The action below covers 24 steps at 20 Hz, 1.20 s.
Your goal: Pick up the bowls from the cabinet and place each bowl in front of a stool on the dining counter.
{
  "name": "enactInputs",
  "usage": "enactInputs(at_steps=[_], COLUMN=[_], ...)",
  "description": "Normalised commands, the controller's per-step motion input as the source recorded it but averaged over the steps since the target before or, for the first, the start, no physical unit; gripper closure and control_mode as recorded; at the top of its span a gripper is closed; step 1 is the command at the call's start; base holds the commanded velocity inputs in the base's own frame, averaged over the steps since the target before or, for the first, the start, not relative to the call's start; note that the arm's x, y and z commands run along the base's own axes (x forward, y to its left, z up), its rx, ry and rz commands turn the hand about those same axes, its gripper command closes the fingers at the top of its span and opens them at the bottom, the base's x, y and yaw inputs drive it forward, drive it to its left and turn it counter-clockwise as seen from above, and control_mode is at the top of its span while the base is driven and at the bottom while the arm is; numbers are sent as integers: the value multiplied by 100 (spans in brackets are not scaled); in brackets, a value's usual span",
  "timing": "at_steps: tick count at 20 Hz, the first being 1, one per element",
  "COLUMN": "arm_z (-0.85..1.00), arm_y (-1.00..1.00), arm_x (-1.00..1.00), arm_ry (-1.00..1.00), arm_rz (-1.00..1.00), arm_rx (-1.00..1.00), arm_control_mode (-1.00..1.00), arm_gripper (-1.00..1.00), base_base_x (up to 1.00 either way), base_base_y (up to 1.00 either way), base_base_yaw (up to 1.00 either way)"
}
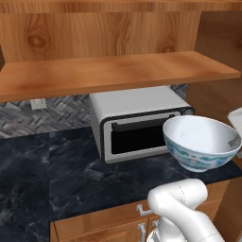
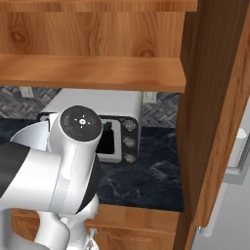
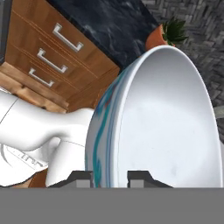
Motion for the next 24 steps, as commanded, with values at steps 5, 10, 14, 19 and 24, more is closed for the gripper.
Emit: enactInputs(at_steps=[5,10,14,19,24], arm_z=[0,0,0,0,0], arm_y=[0,0,0,0,0], arm_x=[0,0,0,0,0], arm_ry=[0,0,0,0,0], arm_rz=[0,0,0,0,0], arm_rx=[0,0,0,0,0], arm_control_mode=[-100,-100,-100,100,100], arm_gripper=[100,100,100,100,100], base_base_x=[0,0,0,-5,-27], base_base_y=[0,0,0,0,-4], base_base_yaw=[0,0,0,0,-4])
